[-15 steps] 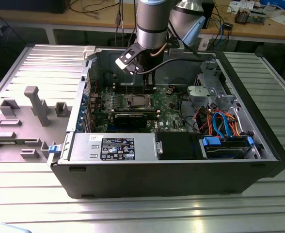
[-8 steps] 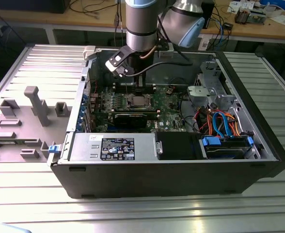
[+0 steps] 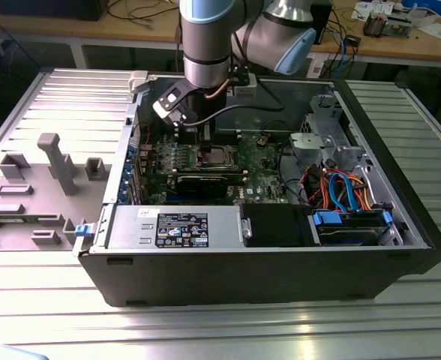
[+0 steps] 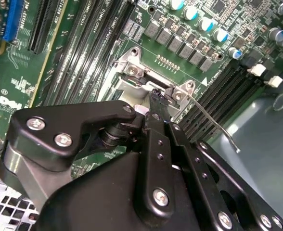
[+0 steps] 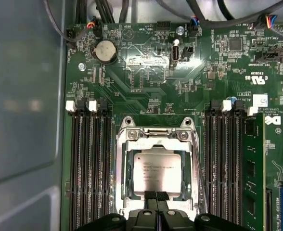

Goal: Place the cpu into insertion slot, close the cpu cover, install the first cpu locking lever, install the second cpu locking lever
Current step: 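Close the cpu cover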

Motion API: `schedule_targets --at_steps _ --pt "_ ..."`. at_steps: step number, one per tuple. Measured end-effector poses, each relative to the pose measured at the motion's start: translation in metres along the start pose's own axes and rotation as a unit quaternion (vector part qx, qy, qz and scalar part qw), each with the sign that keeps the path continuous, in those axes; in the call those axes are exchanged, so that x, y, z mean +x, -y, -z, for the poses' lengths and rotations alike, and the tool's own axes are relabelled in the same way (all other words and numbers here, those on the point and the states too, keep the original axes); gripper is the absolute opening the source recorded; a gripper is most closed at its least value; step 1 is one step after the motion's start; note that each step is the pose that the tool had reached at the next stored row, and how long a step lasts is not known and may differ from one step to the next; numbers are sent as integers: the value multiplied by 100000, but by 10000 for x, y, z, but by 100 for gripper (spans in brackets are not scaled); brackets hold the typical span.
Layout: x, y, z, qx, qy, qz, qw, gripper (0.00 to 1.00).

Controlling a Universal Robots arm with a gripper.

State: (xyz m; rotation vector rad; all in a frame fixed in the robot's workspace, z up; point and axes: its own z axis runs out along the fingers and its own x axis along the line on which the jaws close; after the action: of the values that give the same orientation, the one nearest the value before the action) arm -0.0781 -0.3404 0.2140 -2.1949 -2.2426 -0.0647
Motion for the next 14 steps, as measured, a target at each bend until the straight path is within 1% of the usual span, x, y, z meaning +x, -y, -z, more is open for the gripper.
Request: schedule_targets --at_steps 1,4,5,7,9,11,14 --pt "0 1 -24 22 -9 34 100000 11" --pt "-2 2 -70 198 -6 41 100000 11" --pt "-2 2 -72 215 -1 39 100000 11" --pt "-2 2 -64 219 -4 39 100000 11" --pt "0 1 -23 214 -8 39 100000 11" --pt "0 -1 -12 211 -18 43 100000 11" --pt "-1 -47 -13 219 -9 39 100000 11"
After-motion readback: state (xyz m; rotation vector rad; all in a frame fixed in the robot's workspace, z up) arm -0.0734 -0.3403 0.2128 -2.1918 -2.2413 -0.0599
